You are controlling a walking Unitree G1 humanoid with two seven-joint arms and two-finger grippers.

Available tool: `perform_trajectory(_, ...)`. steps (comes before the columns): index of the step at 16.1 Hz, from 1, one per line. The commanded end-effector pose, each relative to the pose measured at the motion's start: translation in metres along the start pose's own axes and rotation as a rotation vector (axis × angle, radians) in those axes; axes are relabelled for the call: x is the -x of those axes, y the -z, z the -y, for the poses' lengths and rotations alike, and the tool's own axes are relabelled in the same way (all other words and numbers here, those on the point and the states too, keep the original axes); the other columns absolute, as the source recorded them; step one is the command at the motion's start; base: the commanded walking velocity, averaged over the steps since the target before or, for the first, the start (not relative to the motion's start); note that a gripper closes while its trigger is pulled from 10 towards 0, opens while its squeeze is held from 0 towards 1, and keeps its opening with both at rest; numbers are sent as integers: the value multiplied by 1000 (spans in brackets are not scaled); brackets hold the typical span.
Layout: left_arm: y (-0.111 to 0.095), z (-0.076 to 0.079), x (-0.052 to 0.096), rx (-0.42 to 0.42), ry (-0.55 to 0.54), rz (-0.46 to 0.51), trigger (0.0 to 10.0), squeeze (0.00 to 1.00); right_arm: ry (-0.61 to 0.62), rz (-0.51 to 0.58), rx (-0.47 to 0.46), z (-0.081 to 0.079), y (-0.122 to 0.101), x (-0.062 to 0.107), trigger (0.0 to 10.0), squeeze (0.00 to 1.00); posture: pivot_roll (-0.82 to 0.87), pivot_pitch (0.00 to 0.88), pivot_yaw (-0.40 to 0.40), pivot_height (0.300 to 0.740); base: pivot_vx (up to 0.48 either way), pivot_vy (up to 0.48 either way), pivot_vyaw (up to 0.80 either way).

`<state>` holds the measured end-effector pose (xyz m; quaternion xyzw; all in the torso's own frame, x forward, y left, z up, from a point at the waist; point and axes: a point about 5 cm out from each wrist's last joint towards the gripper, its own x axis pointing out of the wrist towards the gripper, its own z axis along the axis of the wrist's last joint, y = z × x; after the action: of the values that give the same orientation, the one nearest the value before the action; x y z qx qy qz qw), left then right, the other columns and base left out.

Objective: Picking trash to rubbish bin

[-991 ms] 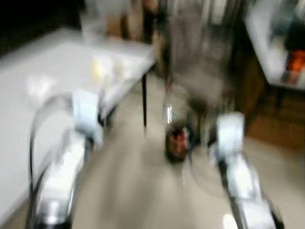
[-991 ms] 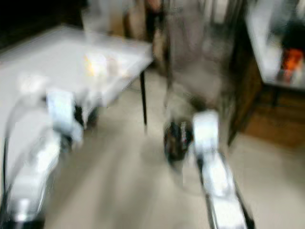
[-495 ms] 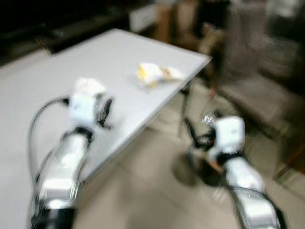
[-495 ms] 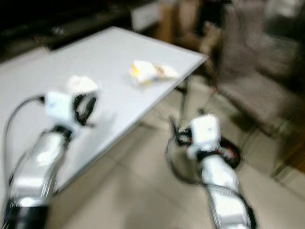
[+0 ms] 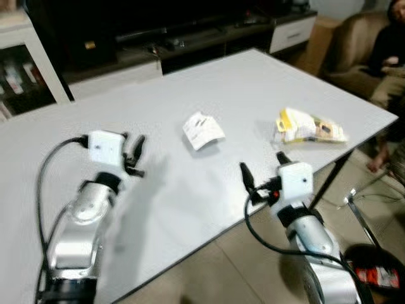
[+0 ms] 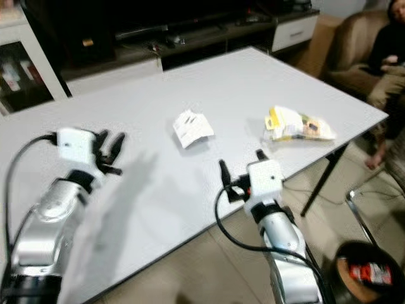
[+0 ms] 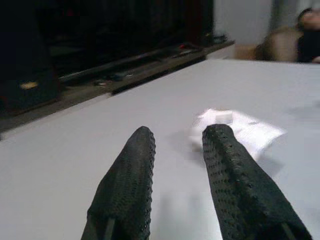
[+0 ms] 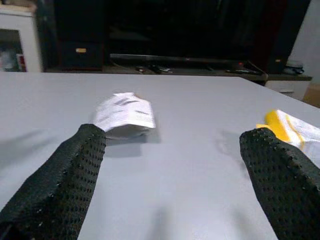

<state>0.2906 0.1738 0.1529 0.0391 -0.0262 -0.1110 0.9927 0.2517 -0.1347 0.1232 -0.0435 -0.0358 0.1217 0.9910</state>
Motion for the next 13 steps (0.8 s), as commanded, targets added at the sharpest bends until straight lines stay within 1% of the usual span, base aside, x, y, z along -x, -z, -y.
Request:
perform_trajectory(1,8,6,1,40,40,-35,10000,0,18,14,5,5,-3,1,10000,0,-47,0,28,740,0,0,0)
perform_trajectory(2,13,11,1,66,70,-47,10000,0,21,1,30,6,0,1,10000,0,-47,0,27,740,0,0,0)
perform_trajectory(3,14,13,0,79,89,-49,10000,0,22,-4,35,6,0,0,10000,0,-47,0,27,740,0,0,0)
perform_trajectory(4,18,21,-1,100,131,-67,10000,0,47,-21,59,10,3,2,10000,0,-52,0,34,740,0,0,0)
perform_trajectory(6,25,27,-2,121,154,-95,10000,0,82,-32,67,15,4,4,10000,0,-61,0,38,740,0,0,0)
perform_trajectory(7,31,30,-2,98,161,-120,10000,0,107,-40,42,18,5,6,10000,0,-58,0,30,740,0,0,0)
perform_trajectory(8,35,30,-5,89,132,-134,10000,0,101,-53,51,19,7,4,10000,0,-62,0,23,740,0,0,0)
perform_trajectory(9,36,30,-4,85,113,-129,10000,0,86,-60,68,19,8,5,10000,0,-58,0,11,740,0,0,0)
perform_trajectory(10,35,31,-2,104,112,-112,10000,0,81,-65,66,18,9,6,10000,0,-51,0,-4,740,0,0,0)
perform_trajectory(12,37,30,5,66,75,-116,10000,0,33,-85,78,15,12,2,10000,0,-37,0,-34,740,0,0,-503)
perform_trajectory(13,37,30,8,59,75,-114,10000,0,24,-81,79,13,12,3,10000,0,-35,0,-37,740,0,0,-594)
